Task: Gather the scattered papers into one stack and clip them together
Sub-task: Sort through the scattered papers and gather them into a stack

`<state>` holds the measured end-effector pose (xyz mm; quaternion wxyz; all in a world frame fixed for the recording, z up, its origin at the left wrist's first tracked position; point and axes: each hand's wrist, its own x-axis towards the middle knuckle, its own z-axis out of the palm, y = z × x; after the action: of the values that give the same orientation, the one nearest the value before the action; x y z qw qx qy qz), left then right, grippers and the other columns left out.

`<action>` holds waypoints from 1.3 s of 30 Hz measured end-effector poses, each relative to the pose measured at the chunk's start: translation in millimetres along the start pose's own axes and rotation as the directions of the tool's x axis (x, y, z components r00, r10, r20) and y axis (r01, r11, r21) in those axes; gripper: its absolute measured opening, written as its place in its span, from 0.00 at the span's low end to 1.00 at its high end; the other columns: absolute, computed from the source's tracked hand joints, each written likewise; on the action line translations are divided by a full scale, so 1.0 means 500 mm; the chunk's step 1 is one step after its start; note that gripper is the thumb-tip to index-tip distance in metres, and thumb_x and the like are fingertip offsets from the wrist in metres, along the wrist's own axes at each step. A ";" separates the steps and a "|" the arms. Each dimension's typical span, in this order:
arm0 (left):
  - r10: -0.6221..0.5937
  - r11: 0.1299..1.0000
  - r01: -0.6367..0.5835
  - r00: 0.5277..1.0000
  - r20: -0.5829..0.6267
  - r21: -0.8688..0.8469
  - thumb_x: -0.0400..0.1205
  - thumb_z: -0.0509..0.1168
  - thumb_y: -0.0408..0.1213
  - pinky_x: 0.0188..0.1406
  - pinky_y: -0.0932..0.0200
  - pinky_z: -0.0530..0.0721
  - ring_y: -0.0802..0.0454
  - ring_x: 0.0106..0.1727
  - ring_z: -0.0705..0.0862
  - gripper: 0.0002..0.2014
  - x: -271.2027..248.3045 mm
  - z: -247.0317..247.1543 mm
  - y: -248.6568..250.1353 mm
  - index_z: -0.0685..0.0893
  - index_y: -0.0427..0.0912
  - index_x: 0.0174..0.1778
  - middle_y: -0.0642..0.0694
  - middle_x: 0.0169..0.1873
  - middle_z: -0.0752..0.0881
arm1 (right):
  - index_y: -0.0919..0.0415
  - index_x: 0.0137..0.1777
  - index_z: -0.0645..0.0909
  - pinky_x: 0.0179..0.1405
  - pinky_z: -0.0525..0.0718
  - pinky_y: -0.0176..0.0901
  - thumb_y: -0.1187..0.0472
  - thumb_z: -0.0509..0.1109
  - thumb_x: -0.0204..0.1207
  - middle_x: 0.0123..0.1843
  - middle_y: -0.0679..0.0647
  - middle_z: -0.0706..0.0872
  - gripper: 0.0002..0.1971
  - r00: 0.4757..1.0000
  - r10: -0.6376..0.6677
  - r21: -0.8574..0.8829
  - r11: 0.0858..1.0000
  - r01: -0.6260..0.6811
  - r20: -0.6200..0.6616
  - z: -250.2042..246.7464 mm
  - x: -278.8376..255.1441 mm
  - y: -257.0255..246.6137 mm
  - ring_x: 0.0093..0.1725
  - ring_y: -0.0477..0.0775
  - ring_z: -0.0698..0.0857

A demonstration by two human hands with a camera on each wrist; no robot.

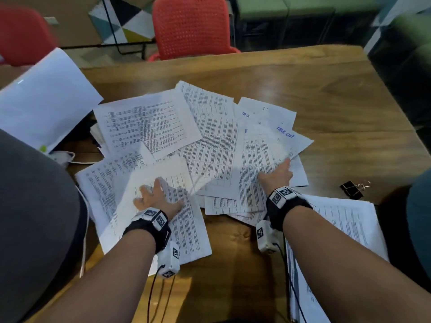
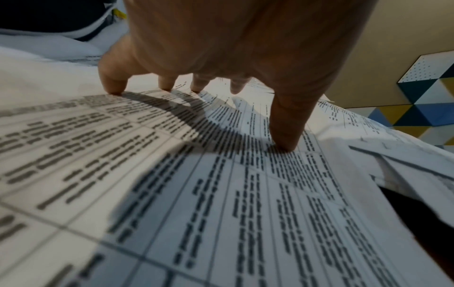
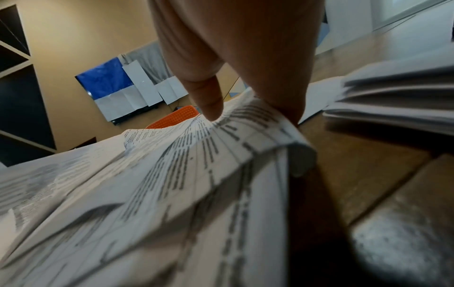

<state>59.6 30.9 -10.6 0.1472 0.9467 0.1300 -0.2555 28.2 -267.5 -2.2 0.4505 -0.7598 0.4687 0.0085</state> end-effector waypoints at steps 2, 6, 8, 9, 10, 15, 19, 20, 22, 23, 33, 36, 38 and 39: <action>-0.006 1.000 0.006 1.000 -0.008 -0.002 0.69 0.70 0.65 0.76 0.31 0.59 0.29 0.82 0.48 0.53 0.003 -0.004 -0.003 0.42 0.63 0.82 0.43 0.84 0.42 | 0.54 0.84 0.43 0.51 0.73 0.41 0.66 0.68 0.76 0.76 0.65 0.68 0.44 0.999 -0.017 0.038 0.999 0.015 0.050 0.009 -0.012 0.002 0.63 0.64 0.79; -0.061 0.994 0.055 0.996 -0.062 -0.089 0.73 0.68 0.62 0.75 0.31 0.60 0.31 0.82 0.49 0.47 0.003 -0.017 -0.008 0.47 0.62 0.83 0.45 0.84 0.44 | 0.47 0.84 0.45 0.48 0.83 0.47 0.74 0.59 0.75 0.74 0.64 0.74 0.42 0.988 -0.028 -0.028 0.999 0.032 0.154 0.022 -0.038 0.010 0.53 0.62 0.83; -0.085 0.994 0.080 0.995 -0.060 -0.075 0.73 0.66 0.64 0.76 0.31 0.57 0.32 0.82 0.46 0.47 0.004 -0.021 -0.016 0.47 0.61 0.83 0.45 0.84 0.46 | 0.44 0.84 0.49 0.44 0.83 0.47 0.75 0.57 0.75 0.73 0.64 0.75 0.42 0.977 -0.042 -0.080 0.995 0.060 0.209 0.024 -0.055 0.018 0.49 0.61 0.83; -0.091 0.994 0.088 0.994 -0.055 -0.061 0.73 0.64 0.65 0.77 0.32 0.56 0.31 0.82 0.46 0.47 0.004 -0.022 -0.021 0.46 0.60 0.83 0.44 0.84 0.47 | 0.42 0.83 0.50 0.42 0.83 0.47 0.75 0.57 0.74 0.72 0.64 0.75 0.42 0.969 -0.054 -0.095 0.992 0.079 0.241 0.024 -0.064 0.023 0.45 0.60 0.83; -0.095 0.994 0.092 0.994 -0.054 -0.053 0.73 0.64 0.66 0.77 0.32 0.56 0.31 0.82 0.46 0.47 0.003 -0.023 -0.027 0.46 0.60 0.84 0.43 0.84 0.48 | 0.40 0.83 0.52 0.41 0.85 0.49 0.74 0.57 0.74 0.69 0.64 0.77 0.41 0.960 -0.067 -0.119 0.988 0.103 0.273 0.024 -0.073 0.028 0.42 0.60 0.83; -0.137 0.989 0.132 0.988 -0.070 -0.063 0.73 0.66 0.64 0.75 0.29 0.60 0.33 0.81 0.52 0.46 -0.018 -0.017 -0.049 0.49 0.60 0.83 0.41 0.83 0.50 | 0.44 0.82 0.55 0.35 0.86 0.45 0.75 0.61 0.73 0.66 0.65 0.80 0.41 0.926 -0.102 -0.221 0.956 0.192 0.362 0.010 -0.116 0.038 0.42 0.58 0.84; -0.147 0.989 0.145 0.988 -0.051 -0.041 0.72 0.68 0.60 0.75 0.30 0.62 0.33 0.80 0.54 0.47 -0.038 -0.022 -0.077 0.49 0.60 0.83 0.41 0.83 0.51 | 0.47 0.82 0.57 0.47 0.84 0.44 0.75 0.62 0.72 0.70 0.63 0.78 0.40 0.915 -0.098 -0.275 0.936 0.218 0.391 0.009 -0.156 0.049 0.58 0.63 0.83; -0.145 0.989 0.143 0.988 -0.044 -0.039 0.71 0.68 0.60 0.75 0.30 0.62 0.33 0.81 0.53 0.48 -0.043 -0.023 -0.085 0.49 0.60 0.83 0.42 0.82 0.51 | 0.48 0.81 0.57 0.49 0.83 0.44 0.75 0.63 0.72 0.68 0.63 0.79 0.40 0.912 -0.086 -0.307 0.926 0.222 0.401 0.009 -0.164 0.053 0.59 0.64 0.83; -0.136 0.990 0.135 0.990 -0.038 -0.045 0.70 0.69 0.60 0.75 0.31 0.61 0.34 0.81 0.52 0.48 -0.053 -0.023 -0.104 0.50 0.60 0.82 0.42 0.82 0.51 | 0.49 0.81 0.57 0.47 0.83 0.43 0.73 0.64 0.73 0.68 0.63 0.79 0.39 0.901 -0.047 -0.364 0.905 0.222 0.432 0.001 -0.179 0.056 0.58 0.64 0.83; -0.136 0.990 0.134 0.990 -0.042 -0.052 0.69 0.69 0.61 0.75 0.30 0.61 0.33 0.81 0.51 0.48 -0.056 -0.023 -0.114 0.50 0.60 0.82 0.41 0.82 0.50 | 0.50 0.81 0.55 0.44 0.84 0.44 0.71 0.65 0.73 0.68 0.65 0.79 0.38 0.894 -0.038 -0.400 0.885 0.238 0.447 -0.003 -0.185 0.056 0.57 0.64 0.83; -0.174 0.982 0.179 0.981 -0.088 0.059 0.55 0.69 0.77 0.69 0.28 0.70 0.27 0.75 0.64 0.61 -0.062 -0.042 -0.188 0.52 0.56 0.81 0.34 0.76 0.60 | 0.67 0.82 0.49 0.59 0.83 0.60 0.54 0.67 0.76 0.71 0.65 0.75 0.41 0.946 -0.100 -0.841 0.436 0.321 0.309 -0.023 -0.211 0.019 0.65 0.67 0.80; -0.197 0.979 0.200 0.978 -0.072 0.034 0.57 0.74 0.71 0.67 0.30 0.74 0.28 0.74 0.67 0.63 -0.057 -0.049 -0.202 0.51 0.49 0.82 0.32 0.76 0.63 | 0.64 0.73 0.69 0.54 0.81 0.54 0.54 0.65 0.76 0.67 0.59 0.72 0.27 0.938 -0.218 -0.899 0.292 0.326 0.269 -0.022 -0.224 -0.002 0.61 0.62 0.78; -0.209 0.978 0.209 0.977 -0.052 -0.014 0.58 0.77 0.67 0.63 0.32 0.78 0.28 0.70 0.73 0.62 -0.049 -0.052 -0.212 0.55 0.43 0.81 0.31 0.73 0.70 | 0.64 0.73 0.70 0.57 0.79 0.55 0.54 0.63 0.76 0.72 0.62 0.67 0.26 0.944 -0.221 -0.919 0.256 0.299 0.246 -0.012 -0.227 -0.009 0.65 0.64 0.75; -0.209 0.977 0.208 0.977 -0.043 -0.044 0.59 0.78 0.63 0.61 0.33 0.80 0.29 0.67 0.77 0.59 -0.045 -0.052 -0.218 0.57 0.41 0.80 0.31 0.70 0.74 | 0.64 0.76 0.66 0.63 0.76 0.58 0.53 0.61 0.77 0.78 0.65 0.63 0.28 0.951 -0.219 -0.929 0.250 0.272 0.219 -0.007 -0.233 -0.013 0.69 0.68 0.71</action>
<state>17.5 136.4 -0.3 0.1349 0.9305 0.2369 -0.2446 -33.9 -186.9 54.7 -0.0822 -0.9399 0.2374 0.2310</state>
